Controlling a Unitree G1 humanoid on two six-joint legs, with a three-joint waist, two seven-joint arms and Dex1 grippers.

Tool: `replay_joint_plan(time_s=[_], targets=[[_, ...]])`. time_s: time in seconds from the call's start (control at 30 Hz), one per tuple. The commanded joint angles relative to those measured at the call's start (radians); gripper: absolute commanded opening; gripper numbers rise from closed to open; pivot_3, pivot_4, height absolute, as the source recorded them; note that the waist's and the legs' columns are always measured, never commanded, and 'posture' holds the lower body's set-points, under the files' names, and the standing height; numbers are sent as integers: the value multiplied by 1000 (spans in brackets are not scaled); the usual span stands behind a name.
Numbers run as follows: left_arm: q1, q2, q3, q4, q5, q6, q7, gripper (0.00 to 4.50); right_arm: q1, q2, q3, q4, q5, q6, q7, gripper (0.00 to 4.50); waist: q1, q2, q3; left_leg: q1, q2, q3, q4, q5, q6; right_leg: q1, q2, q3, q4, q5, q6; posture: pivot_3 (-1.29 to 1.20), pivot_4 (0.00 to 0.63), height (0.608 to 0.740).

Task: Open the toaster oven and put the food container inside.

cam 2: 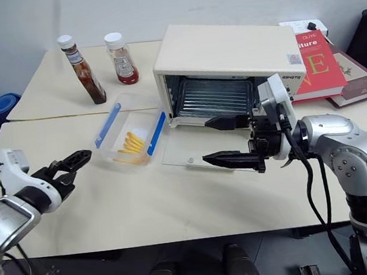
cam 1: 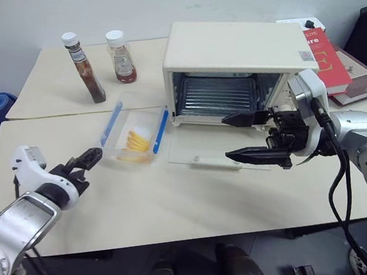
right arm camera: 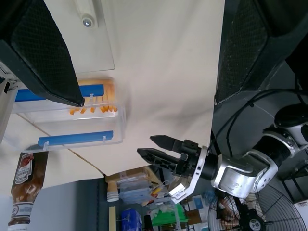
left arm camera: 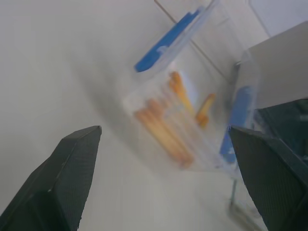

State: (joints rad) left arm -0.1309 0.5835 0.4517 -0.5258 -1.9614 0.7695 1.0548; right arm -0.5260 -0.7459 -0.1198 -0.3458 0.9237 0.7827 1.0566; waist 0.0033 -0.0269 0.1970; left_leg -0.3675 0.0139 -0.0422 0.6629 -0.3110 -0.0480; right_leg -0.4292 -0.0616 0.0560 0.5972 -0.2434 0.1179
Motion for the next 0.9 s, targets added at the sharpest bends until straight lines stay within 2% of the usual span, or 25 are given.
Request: replay_joint_plan(time_s=[0.03,0.17,0.3,0.6,0.7,0.83,0.9], targets=[[-39,-33,-64,-49,-11,-85,108,4480,-11,-21,-31,-29,24,5,-3,4500,-3,0,0,0,0,0,0,0,0,0,0,0,-1,1,2,0,150,740],[-159,-74,-139,41,-11,-95,243,4480,-3,-18,-28,-41,28,10,-13,4500,-1,0,0,0,0,0,0,1,0,0,1,0,-1,1,2,0,150,740],[-269,-93,-159,181,-11,-67,330,4480,4,-9,-37,-53,45,18,-39,4500,2,0,0,0,-1,0,0,2,1,1,1,0,-1,2,2,0,150,740],[-463,-111,-201,442,-11,36,356,4480,39,-11,-64,-95,84,27,-94,4500,9,0,0,-1,-1,0,0,2,0,0,1,0,-3,3,4,0,150,740],[-493,-117,-205,483,-11,53,362,3909,55,-11,-71,-109,97,27,-114,4500,11,0,0,-1,-1,0,0,2,0,0,1,0,-3,3,4,0,150,740],[-516,-103,-204,542,-11,67,343,2710,68,-8,-79,-127,114,28,-139,4500,11,0,0,-1,-1,0,0,2,-1,0,1,0,-3,3,4,0,150,740],[-526,-61,-206,597,-3,75,322,2119,74,-6,-86,-134,128,29,-155,4500,11,0,0,-1,-1,0,0,3,-1,0,1,0,-3,3,4,0,150,740]])
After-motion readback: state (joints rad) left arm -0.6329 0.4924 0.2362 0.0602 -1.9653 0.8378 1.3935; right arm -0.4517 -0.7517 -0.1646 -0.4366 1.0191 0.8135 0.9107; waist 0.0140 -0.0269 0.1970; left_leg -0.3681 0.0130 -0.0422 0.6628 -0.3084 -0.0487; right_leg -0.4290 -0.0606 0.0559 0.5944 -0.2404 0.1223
